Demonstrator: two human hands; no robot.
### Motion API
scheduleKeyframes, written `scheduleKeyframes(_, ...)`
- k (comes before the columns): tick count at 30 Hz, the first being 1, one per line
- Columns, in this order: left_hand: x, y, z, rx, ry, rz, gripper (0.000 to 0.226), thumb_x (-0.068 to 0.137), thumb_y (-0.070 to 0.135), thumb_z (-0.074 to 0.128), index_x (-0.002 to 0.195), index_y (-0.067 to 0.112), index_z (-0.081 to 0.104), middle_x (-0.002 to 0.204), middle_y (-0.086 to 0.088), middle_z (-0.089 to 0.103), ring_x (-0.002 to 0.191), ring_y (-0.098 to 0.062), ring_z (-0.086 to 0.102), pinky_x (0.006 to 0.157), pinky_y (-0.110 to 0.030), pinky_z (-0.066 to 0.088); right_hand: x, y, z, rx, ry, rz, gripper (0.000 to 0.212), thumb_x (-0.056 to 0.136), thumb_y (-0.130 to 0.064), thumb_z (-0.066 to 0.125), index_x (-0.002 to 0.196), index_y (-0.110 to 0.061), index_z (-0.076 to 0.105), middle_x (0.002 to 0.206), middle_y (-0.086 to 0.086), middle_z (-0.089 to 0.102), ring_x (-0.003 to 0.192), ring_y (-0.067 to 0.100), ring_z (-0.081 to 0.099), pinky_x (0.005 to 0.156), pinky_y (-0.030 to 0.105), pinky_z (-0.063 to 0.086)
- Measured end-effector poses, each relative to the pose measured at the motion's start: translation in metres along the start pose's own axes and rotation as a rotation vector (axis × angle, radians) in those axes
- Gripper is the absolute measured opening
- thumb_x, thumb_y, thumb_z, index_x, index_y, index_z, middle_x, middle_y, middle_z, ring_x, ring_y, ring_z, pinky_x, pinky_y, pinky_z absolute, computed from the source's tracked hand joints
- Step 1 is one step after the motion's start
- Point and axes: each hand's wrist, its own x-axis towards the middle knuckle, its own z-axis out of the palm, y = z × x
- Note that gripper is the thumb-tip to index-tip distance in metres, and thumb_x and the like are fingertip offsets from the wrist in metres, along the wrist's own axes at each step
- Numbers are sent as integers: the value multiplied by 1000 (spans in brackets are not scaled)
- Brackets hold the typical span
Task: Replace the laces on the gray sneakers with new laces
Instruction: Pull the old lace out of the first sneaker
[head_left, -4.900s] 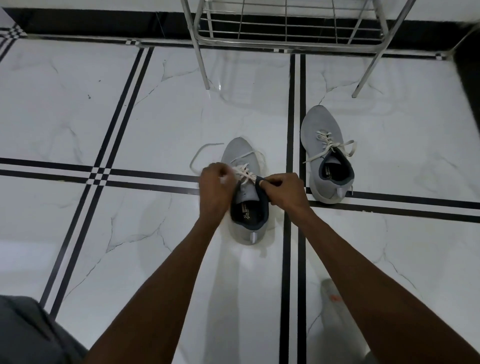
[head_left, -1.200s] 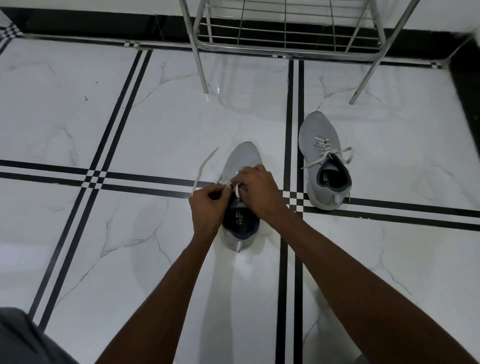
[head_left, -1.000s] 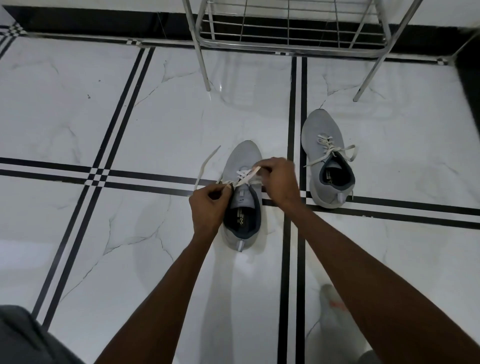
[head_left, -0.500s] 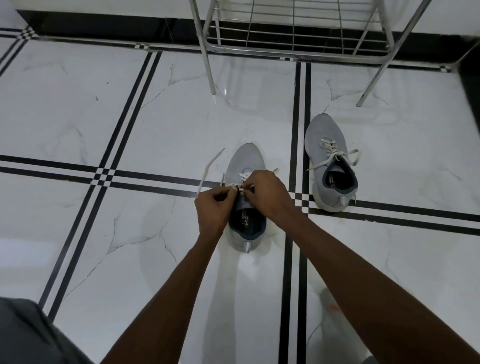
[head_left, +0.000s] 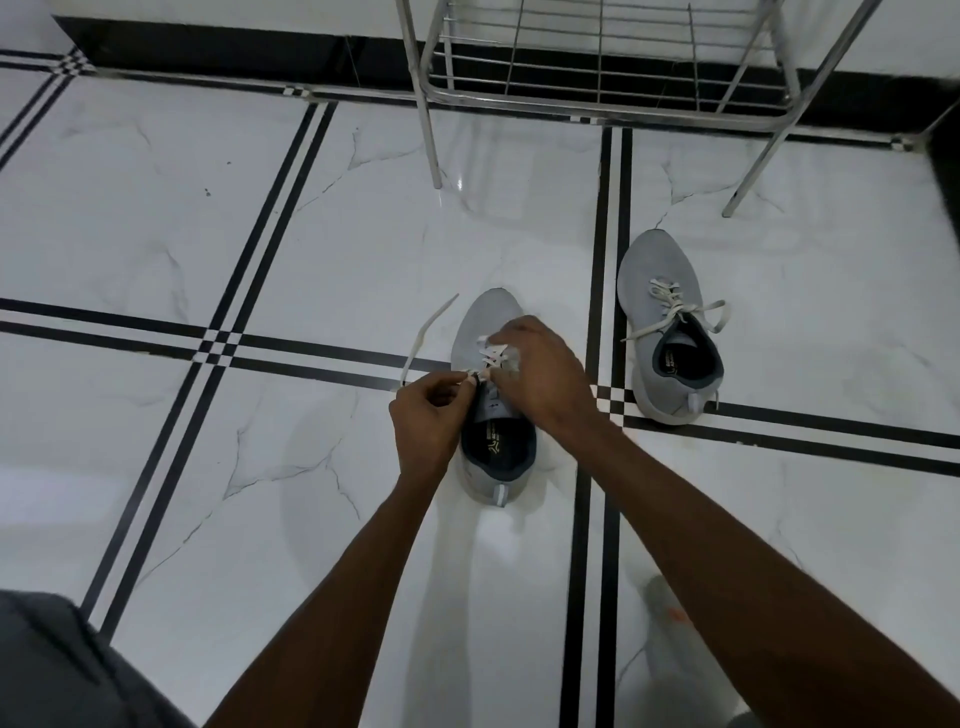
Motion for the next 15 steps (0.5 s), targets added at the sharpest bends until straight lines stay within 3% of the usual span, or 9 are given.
scheduleKeyframes(3, 0, 1, 1, 17, -6, 17, 16, 87, 26, 81, 95, 12, 81, 82, 6, 77, 77, -2, 72, 78, -22, 60, -6, -6, 11, -168, -55, -83, 42, 82, -13, 74, 123, -17, 68, 142, 1, 51, 120, 25, 54, 85, 39, 55)
scheduleKeyframes(8, 0, -2, 1, 28, -15, 33, 17, 87, 27, 81, 96, 13, 81, 82, 6, 77, 77, -1, 72, 78, -19, 59, -4, -9, 7, -309, -97, -160, 13, 85, -21, 71, 94, -13, 77, 102, 5, 67, 98, 25, 58, 72, 38, 54)
scheduleKeyframes(11, 0, -2, 1, 19, -18, 24, 18, 88, 27, 80, 97, 12, 81, 84, 5, 78, 78, -2, 73, 78, -20, 59, -3, -9, 9, -308, -137, -150, 14, 91, -14, 65, 100, -6, 71, 106, 10, 66, 101, 27, 58, 74, 36, 50)
scheduleKeyframes(12, 0, -2, 0, 11, -20, 18, 18, 88, 27, 80, 96, 11, 81, 83, 5, 78, 78, -3, 73, 78, -21, 60, -1, -6, 9, -284, -108, -103, 12, 93, -11, 61, 101, -4, 68, 106, 12, 64, 99, 27, 59, 74, 34, 48)
scheduleKeyframes(15, 2, -3, -4, 13, -10, -6, 17, 87, 26, 80, 94, 11, 81, 80, 5, 77, 76, -4, 73, 77, -25, 61, 11, 14, -3, -54, 220, 216, 12, 93, -2, 54, 89, -3, 65, 94, 12, 64, 88, 24, 61, 75, 26, 45)
